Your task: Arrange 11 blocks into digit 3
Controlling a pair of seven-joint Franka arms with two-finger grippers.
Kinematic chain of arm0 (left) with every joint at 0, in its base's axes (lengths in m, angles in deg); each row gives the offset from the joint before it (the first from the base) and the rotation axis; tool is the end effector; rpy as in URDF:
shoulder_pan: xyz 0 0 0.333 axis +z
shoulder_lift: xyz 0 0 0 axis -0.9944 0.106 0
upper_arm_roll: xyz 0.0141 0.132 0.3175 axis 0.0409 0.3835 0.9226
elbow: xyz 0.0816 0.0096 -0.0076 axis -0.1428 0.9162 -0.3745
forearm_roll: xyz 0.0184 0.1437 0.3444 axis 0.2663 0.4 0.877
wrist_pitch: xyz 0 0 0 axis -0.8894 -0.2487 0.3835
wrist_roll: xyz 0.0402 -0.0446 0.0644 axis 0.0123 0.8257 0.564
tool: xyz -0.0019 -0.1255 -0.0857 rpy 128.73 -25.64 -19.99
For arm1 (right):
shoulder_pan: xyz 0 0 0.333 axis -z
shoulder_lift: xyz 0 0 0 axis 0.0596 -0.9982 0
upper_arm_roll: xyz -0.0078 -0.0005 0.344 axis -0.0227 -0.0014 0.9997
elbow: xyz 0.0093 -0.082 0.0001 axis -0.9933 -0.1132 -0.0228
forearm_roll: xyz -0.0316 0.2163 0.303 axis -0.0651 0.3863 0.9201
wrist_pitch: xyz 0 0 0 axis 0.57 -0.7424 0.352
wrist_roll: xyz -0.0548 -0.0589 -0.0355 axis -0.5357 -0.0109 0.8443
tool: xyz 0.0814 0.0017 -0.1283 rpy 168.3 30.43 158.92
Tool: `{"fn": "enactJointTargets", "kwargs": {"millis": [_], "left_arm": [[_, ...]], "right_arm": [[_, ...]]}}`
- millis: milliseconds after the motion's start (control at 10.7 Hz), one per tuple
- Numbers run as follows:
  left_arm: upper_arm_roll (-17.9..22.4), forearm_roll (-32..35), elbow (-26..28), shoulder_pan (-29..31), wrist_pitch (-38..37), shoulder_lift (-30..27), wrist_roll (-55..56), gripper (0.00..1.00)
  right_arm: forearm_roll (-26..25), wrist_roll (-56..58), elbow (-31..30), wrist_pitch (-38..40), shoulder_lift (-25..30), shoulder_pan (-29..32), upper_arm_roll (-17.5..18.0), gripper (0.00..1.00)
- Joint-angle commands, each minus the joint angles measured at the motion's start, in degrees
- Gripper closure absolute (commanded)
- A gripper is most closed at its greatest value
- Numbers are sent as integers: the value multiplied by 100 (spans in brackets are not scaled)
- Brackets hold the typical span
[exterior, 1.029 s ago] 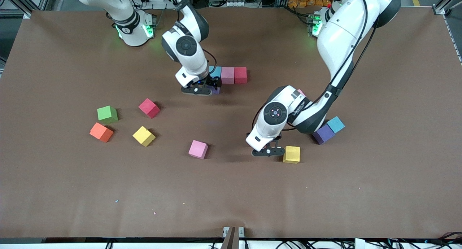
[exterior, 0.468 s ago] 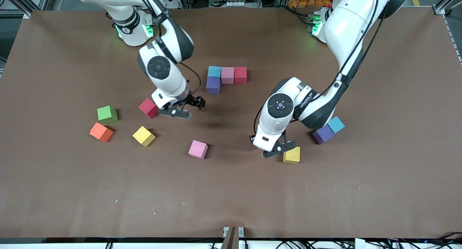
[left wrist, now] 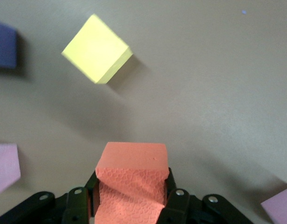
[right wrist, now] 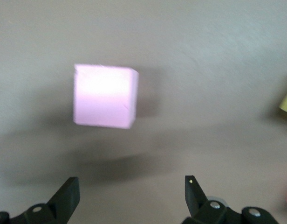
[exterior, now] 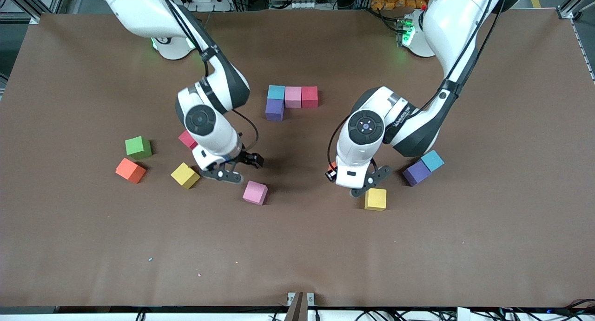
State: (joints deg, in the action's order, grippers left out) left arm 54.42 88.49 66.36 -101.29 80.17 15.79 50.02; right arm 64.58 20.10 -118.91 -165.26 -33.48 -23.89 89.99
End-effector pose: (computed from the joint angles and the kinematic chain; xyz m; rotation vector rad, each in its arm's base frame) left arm 0.6019 -0.3935 0.3177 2.9462 1.0868 -0.0599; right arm 0.5876 0.3449 0.2705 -3.0452 0.3359 0.0507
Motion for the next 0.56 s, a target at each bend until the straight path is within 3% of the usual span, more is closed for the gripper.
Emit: {"fn": "enactJointTargets", "kwargs": {"millis": [0, 187, 468], "left_arm": [[-5, -166, 152, -38, -106, -147, 1264, 100], [-31, -253, 257, -73, -106, -156, 2160, 100], [-136, -254, 275, -65, -106, -217, 2525, 100]], "right_arm": [[-234, -49, 1340, 386, -868, 58, 44, 0], [-811, 204, 1675, 351, -1150, 233, 35, 0], [-823, 531, 1931, 334, -1362, 357, 53, 0]]}}
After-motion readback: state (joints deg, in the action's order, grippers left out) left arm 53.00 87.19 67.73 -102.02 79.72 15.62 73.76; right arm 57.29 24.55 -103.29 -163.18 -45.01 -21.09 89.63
